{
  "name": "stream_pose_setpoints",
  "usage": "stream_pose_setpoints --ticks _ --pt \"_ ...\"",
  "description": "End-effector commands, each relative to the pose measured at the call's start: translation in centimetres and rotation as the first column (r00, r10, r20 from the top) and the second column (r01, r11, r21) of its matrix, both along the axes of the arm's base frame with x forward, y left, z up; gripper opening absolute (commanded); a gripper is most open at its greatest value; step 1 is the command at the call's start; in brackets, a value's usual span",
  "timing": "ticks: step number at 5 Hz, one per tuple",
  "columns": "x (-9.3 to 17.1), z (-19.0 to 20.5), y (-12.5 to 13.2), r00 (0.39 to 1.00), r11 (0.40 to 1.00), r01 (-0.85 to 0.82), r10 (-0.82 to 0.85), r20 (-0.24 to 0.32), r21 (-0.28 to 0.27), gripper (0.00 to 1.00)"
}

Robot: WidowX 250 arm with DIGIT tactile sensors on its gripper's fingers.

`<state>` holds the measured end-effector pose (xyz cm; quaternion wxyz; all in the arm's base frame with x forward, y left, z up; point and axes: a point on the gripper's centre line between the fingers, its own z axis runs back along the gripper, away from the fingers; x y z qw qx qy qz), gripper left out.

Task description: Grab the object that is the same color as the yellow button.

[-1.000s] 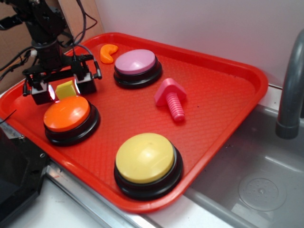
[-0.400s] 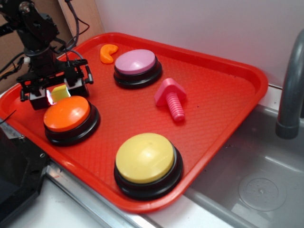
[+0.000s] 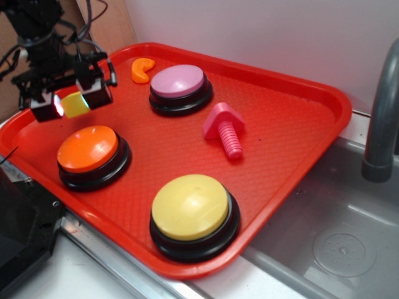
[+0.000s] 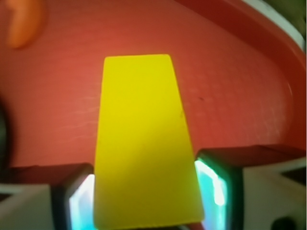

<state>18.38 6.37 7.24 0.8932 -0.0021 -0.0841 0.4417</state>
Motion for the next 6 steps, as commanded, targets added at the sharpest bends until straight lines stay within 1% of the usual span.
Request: stream_pose_setpoints --ticks 1,2,3,4,5,6 --pt "2.2 6.9 -2.9 0.972 0.973 0.23 -0.229 0.052 -0.029 0.0" --pt "2.6 9.6 -5.5 0.937 0.937 0.344 -0.338 0.089 -0.062 0.0" --pt "2.9 11.9 -7.7 0.915 0.916 0.396 -0.388 0.111 -0.06 0.0" --pt "3.1 13.8 -9.3 0.885 0.889 0.453 -0.439 0.157 -0.064 0.0" --pt "3.8 14.5 -10.4 0.867 0.878 0.479 -0.47 0.162 -0.014 0.0" --pt "4.7 13.9 -9.0 0.886 0.891 0.452 -0.443 0.14 -0.046 0.0"
